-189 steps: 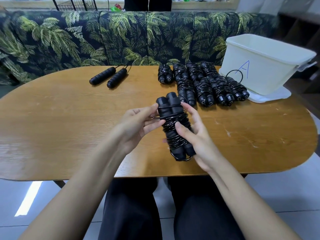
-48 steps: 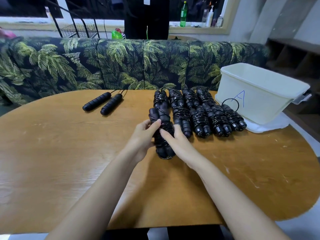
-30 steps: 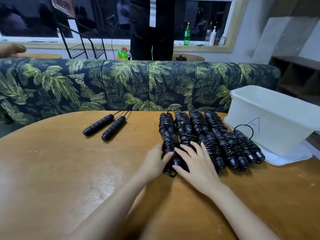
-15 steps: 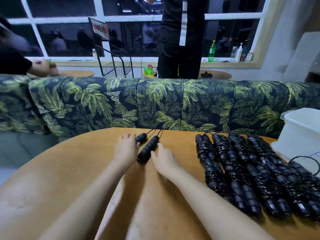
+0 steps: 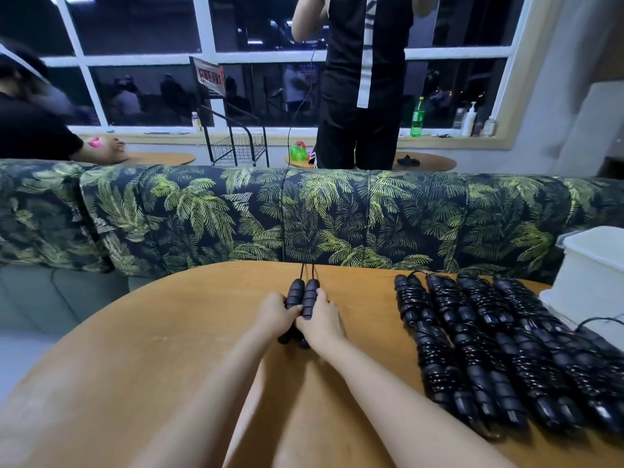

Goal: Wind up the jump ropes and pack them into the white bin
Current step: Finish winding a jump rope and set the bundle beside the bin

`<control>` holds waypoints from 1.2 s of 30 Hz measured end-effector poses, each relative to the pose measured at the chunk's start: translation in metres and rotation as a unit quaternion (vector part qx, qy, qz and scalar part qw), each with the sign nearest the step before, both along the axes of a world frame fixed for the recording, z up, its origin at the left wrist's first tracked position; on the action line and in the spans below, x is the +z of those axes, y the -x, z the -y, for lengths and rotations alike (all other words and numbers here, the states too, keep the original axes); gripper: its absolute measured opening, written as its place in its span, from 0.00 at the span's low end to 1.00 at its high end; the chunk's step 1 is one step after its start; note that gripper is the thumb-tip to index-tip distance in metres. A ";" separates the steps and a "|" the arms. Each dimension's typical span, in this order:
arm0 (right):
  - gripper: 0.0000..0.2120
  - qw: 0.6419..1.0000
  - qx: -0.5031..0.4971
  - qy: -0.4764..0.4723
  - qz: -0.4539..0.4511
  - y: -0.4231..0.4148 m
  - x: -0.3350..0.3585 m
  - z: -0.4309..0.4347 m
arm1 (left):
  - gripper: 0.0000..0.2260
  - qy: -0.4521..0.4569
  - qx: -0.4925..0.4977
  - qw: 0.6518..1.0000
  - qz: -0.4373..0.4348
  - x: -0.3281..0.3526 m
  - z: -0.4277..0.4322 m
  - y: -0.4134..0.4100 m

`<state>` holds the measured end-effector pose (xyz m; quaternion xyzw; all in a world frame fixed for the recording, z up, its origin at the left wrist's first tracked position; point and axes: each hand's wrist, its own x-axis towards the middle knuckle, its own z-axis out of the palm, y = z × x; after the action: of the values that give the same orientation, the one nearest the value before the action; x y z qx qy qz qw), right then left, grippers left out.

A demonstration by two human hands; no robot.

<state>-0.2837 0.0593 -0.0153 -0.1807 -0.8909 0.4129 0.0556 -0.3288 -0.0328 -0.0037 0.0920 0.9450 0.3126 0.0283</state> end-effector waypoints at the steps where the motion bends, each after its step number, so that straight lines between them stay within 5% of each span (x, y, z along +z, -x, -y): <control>1: 0.29 1.000 0.003 0.019 -0.014 -0.018 0.004 -0.001 | 0.16 -0.040 0.003 0.999 0.018 0.003 0.000 -0.016; 5: 0.29 0.996 0.013 0.068 -0.064 -0.103 0.017 -0.014 | 0.07 -0.219 0.018 0.970 0.104 0.016 -0.002 -0.101; 9: 0.26 0.988 0.032 0.130 -0.080 -0.198 0.019 -0.032 | 0.04 -0.300 0.004 0.938 0.172 0.019 -0.004 -0.190; 21: 0.23 0.960 0.016 0.264 -0.096 -0.337 -0.011 -0.053 | 0.22 -0.308 -0.065 0.935 0.161 -0.008 -0.036 -0.315; 26: 0.26 0.948 0.115 0.285 -0.076 -0.351 -0.011 -0.069 | 0.29 -0.301 -0.060 0.938 0.164 -0.020 -0.032 -0.313; 28: 0.27 0.974 0.147 0.153 -0.082 -0.353 -0.008 -0.086 | 0.29 -0.259 -0.091 0.952 0.134 -0.020 -0.022 -0.306; 30: 0.35 0.974 0.141 -0.113 -0.138 -0.349 -0.002 -0.106 | 0.29 -0.171 -0.151 0.970 0.088 -0.016 -0.011 -0.301; 33: 0.53 0.896 0.242 -0.345 -0.137 -0.337 0.007 -0.114 | 0.30 -0.058 -0.248 0.966 0.039 -0.010 0.000 -0.294; 36: 0.57 0.837 0.310 -0.435 -0.121 -0.319 0.005 -0.100 | 0.32 -0.011 -0.329 0.944 -0.005 -0.003 0.004 -0.293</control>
<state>0.0354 0.1596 -0.0104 0.1990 -0.9743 -0.0024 0.1053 -0.0357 -0.0368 -0.0068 0.3995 0.8588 0.2960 0.1233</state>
